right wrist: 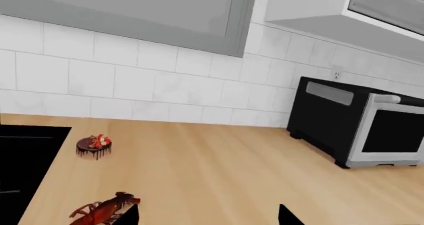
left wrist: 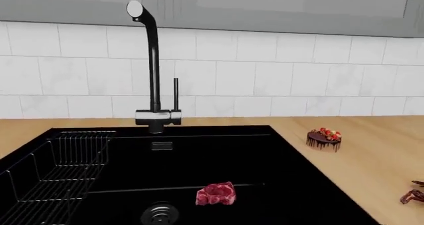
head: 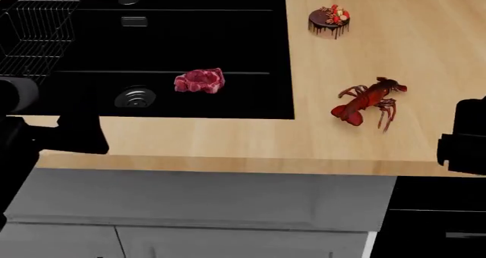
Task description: Pick the lobster from the counter and place it in the sink
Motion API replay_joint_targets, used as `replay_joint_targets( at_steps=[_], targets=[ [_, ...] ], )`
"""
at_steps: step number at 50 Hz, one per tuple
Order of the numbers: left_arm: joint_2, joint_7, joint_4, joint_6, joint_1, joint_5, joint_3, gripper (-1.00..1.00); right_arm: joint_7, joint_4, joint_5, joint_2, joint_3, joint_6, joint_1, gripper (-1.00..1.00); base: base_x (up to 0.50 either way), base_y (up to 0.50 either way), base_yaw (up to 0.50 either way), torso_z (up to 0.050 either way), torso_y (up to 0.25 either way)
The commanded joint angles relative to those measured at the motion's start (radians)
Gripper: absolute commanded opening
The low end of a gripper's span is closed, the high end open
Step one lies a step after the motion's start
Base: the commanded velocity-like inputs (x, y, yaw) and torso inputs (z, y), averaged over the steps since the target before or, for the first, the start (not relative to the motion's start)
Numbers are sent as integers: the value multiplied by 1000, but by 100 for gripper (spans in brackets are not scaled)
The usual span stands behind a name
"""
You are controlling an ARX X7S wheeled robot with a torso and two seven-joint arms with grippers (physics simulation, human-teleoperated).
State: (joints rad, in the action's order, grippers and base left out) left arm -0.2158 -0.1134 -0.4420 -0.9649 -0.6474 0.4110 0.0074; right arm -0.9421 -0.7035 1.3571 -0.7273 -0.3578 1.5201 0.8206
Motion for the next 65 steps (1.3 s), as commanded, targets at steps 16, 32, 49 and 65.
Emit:
replay_joint_targets(
  at_steps=[16,32,49,65],
  targets=[
    [-9,10,-5,-217,-223,118,-24,100,-160,87,253,-128,2,-67,71,100,13,-46,0,0,0],
    [-5,-5,-13,-219,-212,131,-31,100,-98,65,232,-134,-41,-112,12,100,175,-230,0,0,0],
    [-3,-18,-26,-234,-216,149,-29,100,-59,44,224,-137,-84,-148,-40,100,324,-241,0,0,0],
    [3,-30,-23,-235,-208,158,-15,100,-105,48,283,-157,-51,-169,-21,100,338,9,0,0,0]
  ],
)
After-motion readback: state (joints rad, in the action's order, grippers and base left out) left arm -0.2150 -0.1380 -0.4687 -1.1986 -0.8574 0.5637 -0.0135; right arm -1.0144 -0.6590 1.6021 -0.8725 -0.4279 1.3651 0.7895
